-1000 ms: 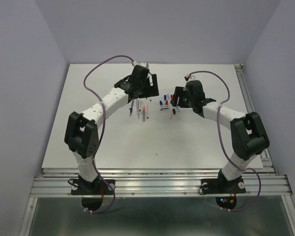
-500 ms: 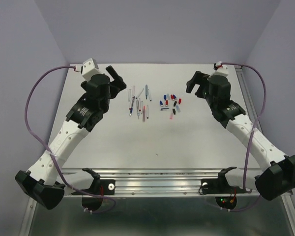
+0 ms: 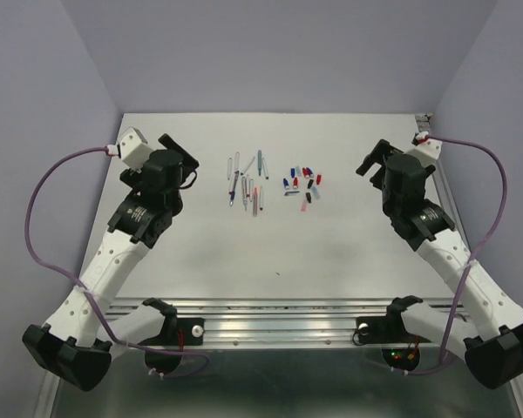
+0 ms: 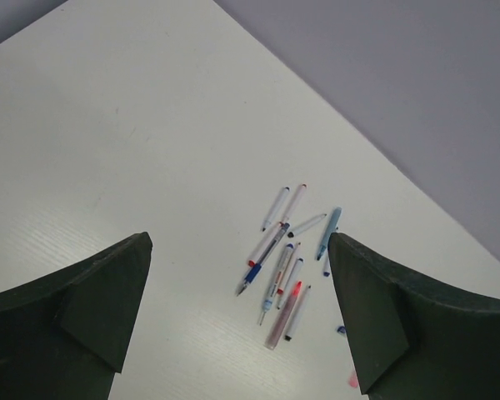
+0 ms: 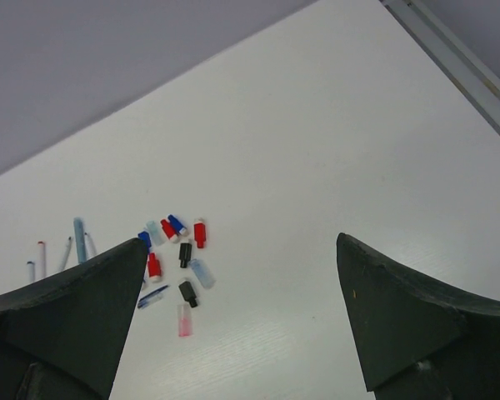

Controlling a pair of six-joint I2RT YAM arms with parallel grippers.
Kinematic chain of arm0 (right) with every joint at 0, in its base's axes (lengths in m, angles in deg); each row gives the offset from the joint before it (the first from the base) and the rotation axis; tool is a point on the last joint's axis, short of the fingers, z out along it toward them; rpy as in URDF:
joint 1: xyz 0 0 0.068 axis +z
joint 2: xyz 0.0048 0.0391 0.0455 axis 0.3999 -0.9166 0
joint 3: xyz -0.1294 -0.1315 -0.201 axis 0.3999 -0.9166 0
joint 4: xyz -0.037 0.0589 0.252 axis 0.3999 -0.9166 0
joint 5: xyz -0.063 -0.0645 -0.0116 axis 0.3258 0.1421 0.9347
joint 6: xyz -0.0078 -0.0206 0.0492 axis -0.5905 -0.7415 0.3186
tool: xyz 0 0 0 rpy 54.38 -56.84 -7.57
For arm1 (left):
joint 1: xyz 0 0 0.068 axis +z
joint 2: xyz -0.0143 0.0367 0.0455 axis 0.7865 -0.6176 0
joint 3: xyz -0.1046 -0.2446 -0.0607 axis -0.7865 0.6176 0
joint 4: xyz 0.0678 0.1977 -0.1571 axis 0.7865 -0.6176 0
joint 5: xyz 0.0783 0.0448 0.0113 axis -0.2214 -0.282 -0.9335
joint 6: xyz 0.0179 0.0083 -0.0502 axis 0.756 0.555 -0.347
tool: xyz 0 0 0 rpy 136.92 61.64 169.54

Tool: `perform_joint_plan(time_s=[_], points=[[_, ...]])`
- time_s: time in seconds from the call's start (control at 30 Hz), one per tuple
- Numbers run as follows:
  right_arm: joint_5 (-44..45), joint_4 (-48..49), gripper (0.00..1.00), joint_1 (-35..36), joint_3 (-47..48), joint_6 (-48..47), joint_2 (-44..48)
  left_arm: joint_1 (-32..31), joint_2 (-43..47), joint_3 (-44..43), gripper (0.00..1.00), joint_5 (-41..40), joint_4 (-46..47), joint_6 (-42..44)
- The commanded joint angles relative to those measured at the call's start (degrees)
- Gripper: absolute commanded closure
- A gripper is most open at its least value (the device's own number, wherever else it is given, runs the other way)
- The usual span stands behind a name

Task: Open the pen caps

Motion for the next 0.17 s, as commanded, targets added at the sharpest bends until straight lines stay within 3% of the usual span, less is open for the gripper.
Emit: perform_joint_plan(time_s=[0.0, 0.13], points=[[5.2, -1.4, 0.0, 0.4, -1.4, 1.1, 2.4, 0.6, 0.0, 0.8, 0.01, -1.6, -0.2, -0.8], [6.6, -1.5, 0.0, 0.4, -1.8, 1.0, 3.5, 1.1, 0.2, 0.9, 0.01, -1.6, -0.3, -0.9]])
